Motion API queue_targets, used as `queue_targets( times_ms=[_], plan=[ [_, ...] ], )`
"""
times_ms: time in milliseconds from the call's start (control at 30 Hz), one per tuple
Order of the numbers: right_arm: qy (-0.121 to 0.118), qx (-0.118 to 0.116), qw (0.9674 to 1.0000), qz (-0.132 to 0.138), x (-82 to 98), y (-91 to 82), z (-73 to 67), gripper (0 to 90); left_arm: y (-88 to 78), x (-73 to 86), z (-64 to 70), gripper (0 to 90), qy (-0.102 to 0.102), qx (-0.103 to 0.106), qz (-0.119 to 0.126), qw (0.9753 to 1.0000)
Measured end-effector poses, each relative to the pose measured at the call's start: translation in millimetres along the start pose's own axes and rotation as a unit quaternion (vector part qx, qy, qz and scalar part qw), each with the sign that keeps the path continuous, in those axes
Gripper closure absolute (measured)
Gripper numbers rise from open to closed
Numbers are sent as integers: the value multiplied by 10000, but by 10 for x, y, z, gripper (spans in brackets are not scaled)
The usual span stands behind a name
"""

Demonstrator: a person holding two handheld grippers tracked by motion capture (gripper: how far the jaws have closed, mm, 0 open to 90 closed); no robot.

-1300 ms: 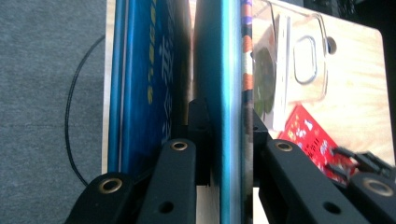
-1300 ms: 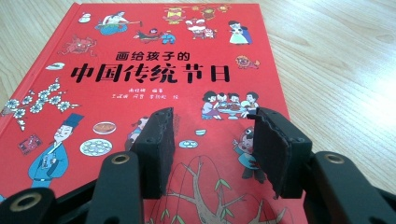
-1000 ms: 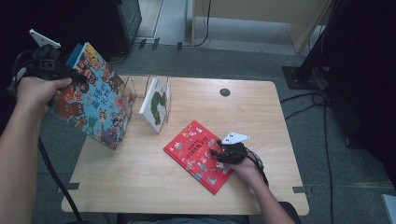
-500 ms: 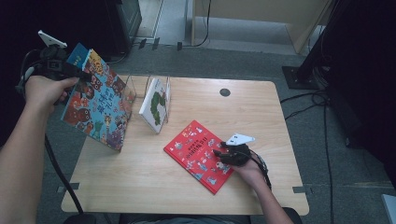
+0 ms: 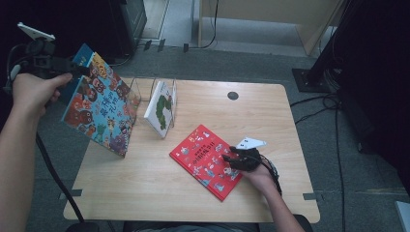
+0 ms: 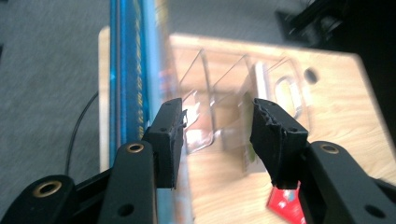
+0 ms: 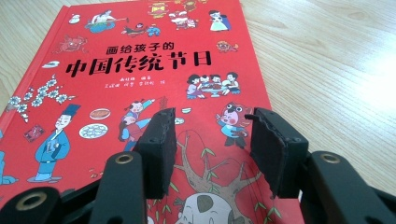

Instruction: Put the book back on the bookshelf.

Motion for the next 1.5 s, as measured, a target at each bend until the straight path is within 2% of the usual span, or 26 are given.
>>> queue_targets(
  times_ms=[133,367,467,533,633,767,833,1000,1233,1433,1500],
  plan=[
    [54,-3,10000,9,5,-9,21,512,-2,81,32,533,156,-91,-163,9997],
    [140,-2,9999,4,13,-40,46,519,92,275,188,518,260,141,-375,9989],
    [159,7,9999,20,11,-54,70,525,138,368,256,509,391,115,-452,9981],
    [203,-4,9998,27,11,-64,88,532,177,452,301,501,403,151,-507,9978],
    [235,-14,9997,18,11,-88,107,548,230,567,349,498,542,169,-538,9969],
    [207,-35,9998,37,4,-112,139,569,318,768,405,492,633,210,-672,9955],
    [211,-36,9997,90,-5,-109,152,576,344,846,435,491,601,289,-718,9952],
    [183,-89,9997,164,-16,-90,162,592,397,1053,546,487,708,424,-740,9938],
    [160,-96,9996,221,-22,-101,164,603,537,1301,644,478,883,490,-784,9918],
    [177,-72,9996,188,-10,-117,172,612,705,1523,684,476,973,609,-877,9895],
    [187,-84,9997,167,-5,-119,166,614,756,1582,677,474,992,576,-882,9895]
  ],
)
Point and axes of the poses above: each handheld gripper's, and its own axes: y roughly forward along the jaws, x roughly out of its underside, z roughly to its right, the point moved 8 cm from there along y, roughly forward along the jaws, and after that the axes turned 12 degrees about -y, right-handed, at the moved point
